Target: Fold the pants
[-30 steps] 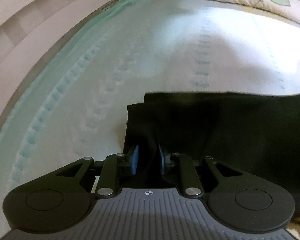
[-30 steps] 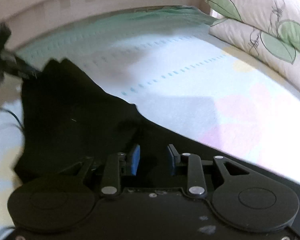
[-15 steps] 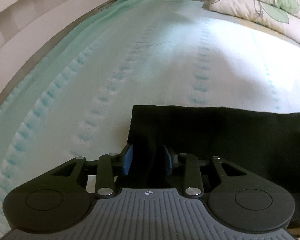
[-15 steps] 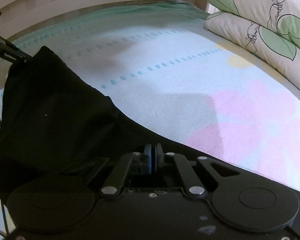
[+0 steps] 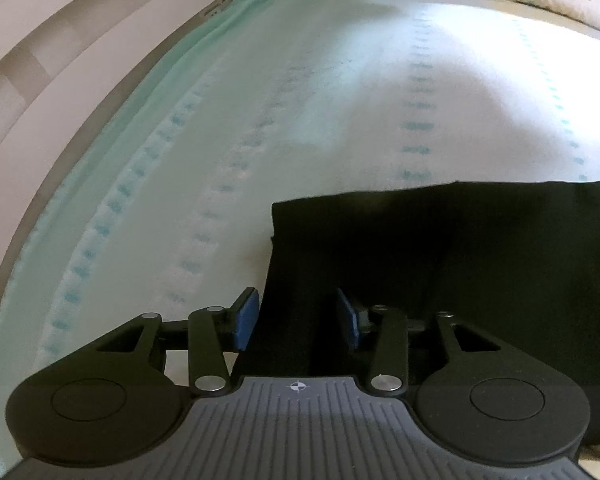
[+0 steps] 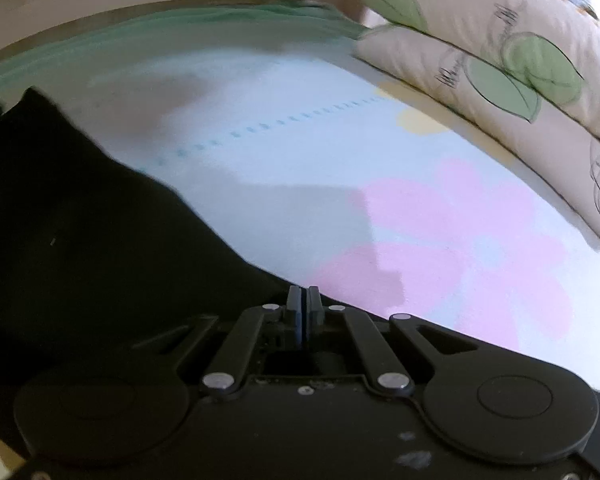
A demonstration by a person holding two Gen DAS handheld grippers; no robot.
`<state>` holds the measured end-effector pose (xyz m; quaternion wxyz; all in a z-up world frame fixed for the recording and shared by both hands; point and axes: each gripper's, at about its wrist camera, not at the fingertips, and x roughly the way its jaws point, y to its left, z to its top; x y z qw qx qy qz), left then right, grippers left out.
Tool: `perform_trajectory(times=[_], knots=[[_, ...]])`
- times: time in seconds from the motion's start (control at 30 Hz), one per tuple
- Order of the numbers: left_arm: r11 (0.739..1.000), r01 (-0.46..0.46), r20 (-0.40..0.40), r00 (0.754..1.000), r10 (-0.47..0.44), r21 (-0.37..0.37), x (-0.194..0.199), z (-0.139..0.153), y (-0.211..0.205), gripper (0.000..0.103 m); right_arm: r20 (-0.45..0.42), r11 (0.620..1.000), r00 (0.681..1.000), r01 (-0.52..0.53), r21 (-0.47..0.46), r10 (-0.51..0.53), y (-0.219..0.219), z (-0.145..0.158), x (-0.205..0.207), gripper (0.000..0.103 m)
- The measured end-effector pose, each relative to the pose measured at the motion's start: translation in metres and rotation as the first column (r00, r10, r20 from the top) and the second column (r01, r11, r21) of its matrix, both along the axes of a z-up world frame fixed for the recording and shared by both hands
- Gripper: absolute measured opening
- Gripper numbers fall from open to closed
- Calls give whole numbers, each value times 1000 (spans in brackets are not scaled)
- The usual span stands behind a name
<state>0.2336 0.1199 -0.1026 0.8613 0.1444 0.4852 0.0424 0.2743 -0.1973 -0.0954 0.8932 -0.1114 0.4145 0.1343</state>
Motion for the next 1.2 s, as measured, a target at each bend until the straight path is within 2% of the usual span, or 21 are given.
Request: perform_trajectory(times=[0.07, 0.1, 0.13, 0.17, 0.23, 0.3, 0.4, 0.47, 0.57, 0.7, 0.77, 0.83, 0.9, 0.97, 1.0, 1.1, 1.2], knots=[[1000, -9, 1, 1000, 9, 26, -3, 4, -1, 42, 7, 999, 999, -38, 37, 38, -4, 1, 2, 6], [999, -24, 14, 1000, 23, 41, -6, 8, -2, 42, 12, 998, 999, -36, 50, 36, -7, 3, 2, 14], [998, -38, 34, 999, 36, 52, -9, 14, -5, 42, 15, 997, 1000, -20, 70, 19, -12, 8, 0, 32], [998, -44, 53, 998, 41, 54, -15, 21, -8, 42, 27, 995, 1000, 5, 97, -8, -18, 13, -3, 35], [998, -32, 88, 996, 28, 54, -22, 36, -18, 42, 52, 983, 996, 59, 176, -69, -35, 24, -15, 33], [999, 21, 126, 992, -27, 48, -33, 51, -37, 42, 50, 968, 990, 115, 222, -129, -55, 31, -29, 33], [990, 138, 167, 976, -140, 21, -46, 71, -74, 42, 56, 952, 974, 200, 231, -219, -89, 34, -56, 33], [972, 234, 176, 957, -228, -14, -54, 79, -105, 42, 48, 936, 954, 279, 215, -295, -113, 34, -69, 33], [927, 356, 161, 928, -336, -114, -62, 79, -146, 42, 32, 890, 906, 407, 204, -422, -156, 30, -90, 33], [872, 437, 113, 900, -422, -222, -66, 62, -189, 42, 6, 805, 818, 564, 182, -575, -209, 26, -111, 33], [852, 474, 93, 880, -466, -224, -69, 51, -208, 42, 1, 767, 779, 616, 176, -626, -233, 21, -114, 34], [840, 508, 83, 861, -502, -189, -72, 40, -222, 42, -13, 716, 730, 673, 187, -683, -257, 18, -119, 35], [849, 512, 63, 859, -509, -131, -70, 28, -228, 42, -39, 660, 679, 724, 201, -733, -276, 13, -116, 36], [882, 469, 4, 883, -470, -52, -59, 7, -222, 43, -62, 599, 624, 770, 220, -779, -294, 8, -121, 36], [898, 438, -22, 898, -439, -44, -54, -3, -215, 43, -71, 573, 600, 788, 226, -797, -305, 4, -127, 37], [926, 342, -17, 937, -349, -162, -43, -10, -186, 54, -96, 503, 533, 834, 228, -841, -323, -4, -132, 38], [935, 313, -9, 948, -319, -165, -46, -9, -180, 54, -152, 430, 478, 863, 264, -865, -342, -14, -138, 39]])
